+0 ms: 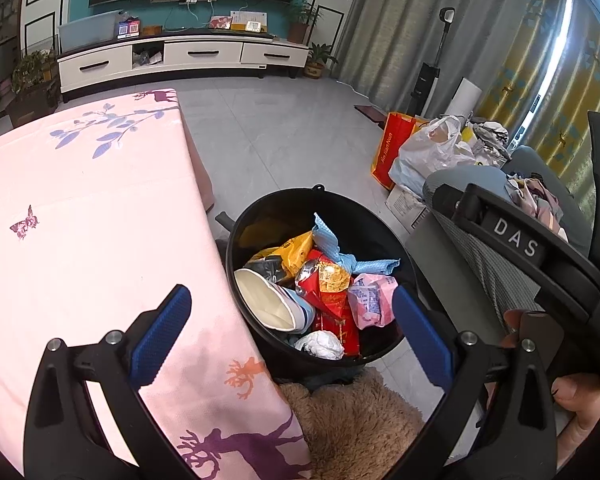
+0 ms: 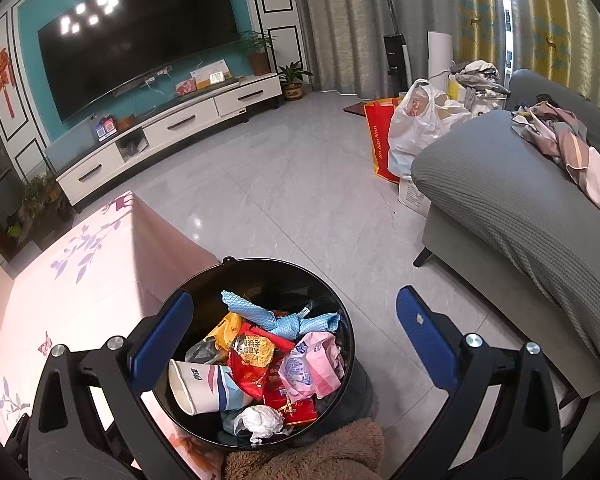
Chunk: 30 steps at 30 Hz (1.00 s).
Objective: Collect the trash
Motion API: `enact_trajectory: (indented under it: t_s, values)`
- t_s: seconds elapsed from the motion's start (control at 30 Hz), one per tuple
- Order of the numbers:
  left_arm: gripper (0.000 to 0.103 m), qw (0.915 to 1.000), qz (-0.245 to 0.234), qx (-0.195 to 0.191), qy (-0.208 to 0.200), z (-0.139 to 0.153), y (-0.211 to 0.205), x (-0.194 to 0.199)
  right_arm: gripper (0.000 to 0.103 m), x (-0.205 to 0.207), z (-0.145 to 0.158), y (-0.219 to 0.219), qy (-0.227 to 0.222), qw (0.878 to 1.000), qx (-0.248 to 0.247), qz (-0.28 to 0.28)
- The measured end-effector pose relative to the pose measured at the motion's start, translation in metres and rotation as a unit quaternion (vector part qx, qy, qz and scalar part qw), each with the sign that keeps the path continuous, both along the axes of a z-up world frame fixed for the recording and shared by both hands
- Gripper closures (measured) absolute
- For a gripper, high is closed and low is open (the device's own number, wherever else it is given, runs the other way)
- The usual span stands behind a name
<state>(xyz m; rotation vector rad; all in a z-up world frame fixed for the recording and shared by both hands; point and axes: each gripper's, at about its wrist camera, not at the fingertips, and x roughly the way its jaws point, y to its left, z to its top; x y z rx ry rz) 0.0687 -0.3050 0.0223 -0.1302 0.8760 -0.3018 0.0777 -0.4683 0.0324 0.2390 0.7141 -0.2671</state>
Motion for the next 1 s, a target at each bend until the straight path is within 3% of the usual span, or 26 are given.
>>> enact_trajectory:
  t_s: [1.0]
  values:
    - [0.003,0.9998,0.015,-0.004,0.011,-0.0079,0.0075,0.0013,0.003,0.0025,-0.0031,0.0045,0.011,1.0,-0.012,0.007]
